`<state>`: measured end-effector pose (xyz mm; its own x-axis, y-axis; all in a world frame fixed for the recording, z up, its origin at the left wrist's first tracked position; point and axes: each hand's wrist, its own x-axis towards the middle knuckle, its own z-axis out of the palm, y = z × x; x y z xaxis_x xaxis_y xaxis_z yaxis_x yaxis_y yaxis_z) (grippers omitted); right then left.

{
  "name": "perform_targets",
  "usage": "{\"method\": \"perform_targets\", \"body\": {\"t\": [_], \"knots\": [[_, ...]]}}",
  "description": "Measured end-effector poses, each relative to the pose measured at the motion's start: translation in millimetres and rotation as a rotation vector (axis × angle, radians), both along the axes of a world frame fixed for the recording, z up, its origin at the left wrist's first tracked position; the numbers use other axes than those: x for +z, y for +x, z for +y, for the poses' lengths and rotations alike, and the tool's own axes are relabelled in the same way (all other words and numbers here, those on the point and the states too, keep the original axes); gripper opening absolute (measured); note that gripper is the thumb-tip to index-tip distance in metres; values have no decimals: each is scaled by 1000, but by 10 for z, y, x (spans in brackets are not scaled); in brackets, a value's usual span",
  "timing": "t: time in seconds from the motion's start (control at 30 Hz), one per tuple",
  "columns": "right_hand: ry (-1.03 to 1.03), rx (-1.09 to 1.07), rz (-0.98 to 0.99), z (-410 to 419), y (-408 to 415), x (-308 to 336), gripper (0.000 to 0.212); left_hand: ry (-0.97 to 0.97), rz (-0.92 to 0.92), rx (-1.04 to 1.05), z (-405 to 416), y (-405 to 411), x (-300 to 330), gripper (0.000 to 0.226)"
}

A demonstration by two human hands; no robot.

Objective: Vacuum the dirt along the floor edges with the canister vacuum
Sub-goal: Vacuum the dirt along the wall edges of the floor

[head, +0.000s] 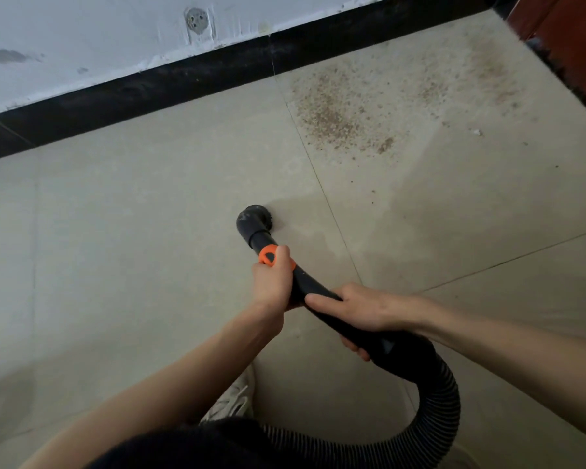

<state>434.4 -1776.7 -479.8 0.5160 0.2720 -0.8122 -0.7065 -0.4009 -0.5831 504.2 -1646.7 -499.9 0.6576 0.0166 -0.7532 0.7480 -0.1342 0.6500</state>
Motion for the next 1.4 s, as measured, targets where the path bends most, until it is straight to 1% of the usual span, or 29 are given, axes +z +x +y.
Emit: {"method": "perform_targets", "body": {"t": [0.1,0.23,0.3,0.4,0.5,0.57,0.63,0.8,0.97,1.07,1.1,1.17,1.23,1.33,1.4], "knots": [[17,-70,-22,-101,-140,-28,62,3,15,-47,-134,-60,57,21],[-26,-198,-74,-199,-334,-66,52,-26,24,-174,-342,-107,99,33],[-24,-215,-85,-212,-365,-63,53,3,10,-180,-396,-129,119,29],[30,-131,-49,-155,-307,-28,57,68,-1,-96,-286,-175,137,21],[93,-19,27,-68,-176,6,68,76,48,19,-52,-193,120,32],[109,24,44,-41,-121,17,65,56,71,58,31,-200,120,35],[93,27,24,-48,-116,22,61,41,78,50,19,-193,125,35],[41,-118,-42,-197,-247,-28,58,2,38,-71,-258,-151,121,33],[-14,-244,-43,-292,-417,-62,58,-15,17,-180,-446,-187,47,37],[-60,-310,-86,-304,-354,-33,54,-93,34,-244,-509,-74,35,25],[-75,-355,-96,-324,-297,-25,52,-129,48,-254,-558,-19,49,26],[-98,-435,-118,-385,-156,-7,49,-194,69,-260,-684,83,70,33],[-116,-463,-149,-455,-3,-8,50,-227,64,-251,-817,187,85,37],[-150,-490,-175,-523,232,-25,51,-260,70,-210,-981,411,99,29],[-148,-472,-213,-544,414,-21,53,-319,81,-135,-1075,606,124,28]]}}
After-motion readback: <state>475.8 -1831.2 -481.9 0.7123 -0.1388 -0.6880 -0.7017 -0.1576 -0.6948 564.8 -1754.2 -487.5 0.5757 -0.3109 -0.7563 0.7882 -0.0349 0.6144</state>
